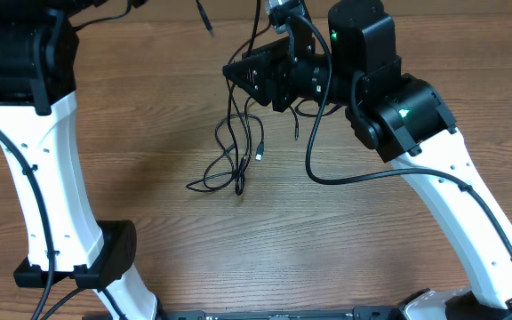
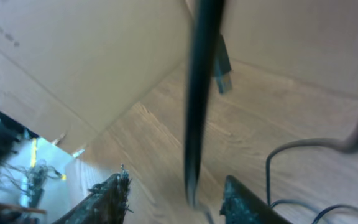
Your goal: Untangle cables
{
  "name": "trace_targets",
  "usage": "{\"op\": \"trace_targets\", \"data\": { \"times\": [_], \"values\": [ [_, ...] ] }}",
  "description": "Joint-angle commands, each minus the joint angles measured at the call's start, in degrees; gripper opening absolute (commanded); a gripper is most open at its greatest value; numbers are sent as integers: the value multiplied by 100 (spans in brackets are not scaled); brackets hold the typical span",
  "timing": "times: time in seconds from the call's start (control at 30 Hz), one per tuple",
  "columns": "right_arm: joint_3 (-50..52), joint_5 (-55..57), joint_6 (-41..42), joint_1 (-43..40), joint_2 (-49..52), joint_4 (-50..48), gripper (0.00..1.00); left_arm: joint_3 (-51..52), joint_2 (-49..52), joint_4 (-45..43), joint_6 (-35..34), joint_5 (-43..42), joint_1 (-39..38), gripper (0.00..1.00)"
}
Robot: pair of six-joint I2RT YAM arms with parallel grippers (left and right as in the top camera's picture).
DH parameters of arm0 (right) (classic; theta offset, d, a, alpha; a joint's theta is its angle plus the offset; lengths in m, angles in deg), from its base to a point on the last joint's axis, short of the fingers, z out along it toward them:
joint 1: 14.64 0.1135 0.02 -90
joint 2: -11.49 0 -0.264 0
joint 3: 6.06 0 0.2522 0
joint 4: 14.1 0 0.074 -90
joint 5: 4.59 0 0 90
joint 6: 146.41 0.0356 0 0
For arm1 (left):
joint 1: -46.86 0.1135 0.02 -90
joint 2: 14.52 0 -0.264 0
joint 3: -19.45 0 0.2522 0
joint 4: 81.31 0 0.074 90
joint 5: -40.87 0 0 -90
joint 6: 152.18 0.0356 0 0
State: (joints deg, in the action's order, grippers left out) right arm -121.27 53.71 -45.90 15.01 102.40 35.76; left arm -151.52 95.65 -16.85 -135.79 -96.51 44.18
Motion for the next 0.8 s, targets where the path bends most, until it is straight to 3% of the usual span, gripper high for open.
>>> {"op": "trace_targets", "data": {
  "times": [0.0,0.03,0.13,0.4,0.53,0.57,0.6,0.77],
  "values": [
    [15,173,-39,-2,85,-122,36,-44,-2,15,-140,-116,-190,4],
    [15,205,-42,-2,103,-138,33,-44,-2,13,-140,-133,-219,4],
    [15,269,-20,-4,105,-142,4,-44,-2,13,-136,-122,-262,4],
    [-160,350,179,-223,-122,-800,4,-44,-2,442,824,758,-175,9],
    [-678,363,459,-608,-289,-892,4,-44,-2,1117,1458,1405,-133,42],
    [-992,350,715,-793,-319,-907,4,-44,-2,1394,1792,1801,-131,65],
    [-1152,321,833,-881,-330,-909,4,-44,-2,1528,1945,1963,-131,72],
    [-1794,295,1537,-1180,-332,-1108,4,-44,9,2133,2404,2474,-146,85]
  ]
}}
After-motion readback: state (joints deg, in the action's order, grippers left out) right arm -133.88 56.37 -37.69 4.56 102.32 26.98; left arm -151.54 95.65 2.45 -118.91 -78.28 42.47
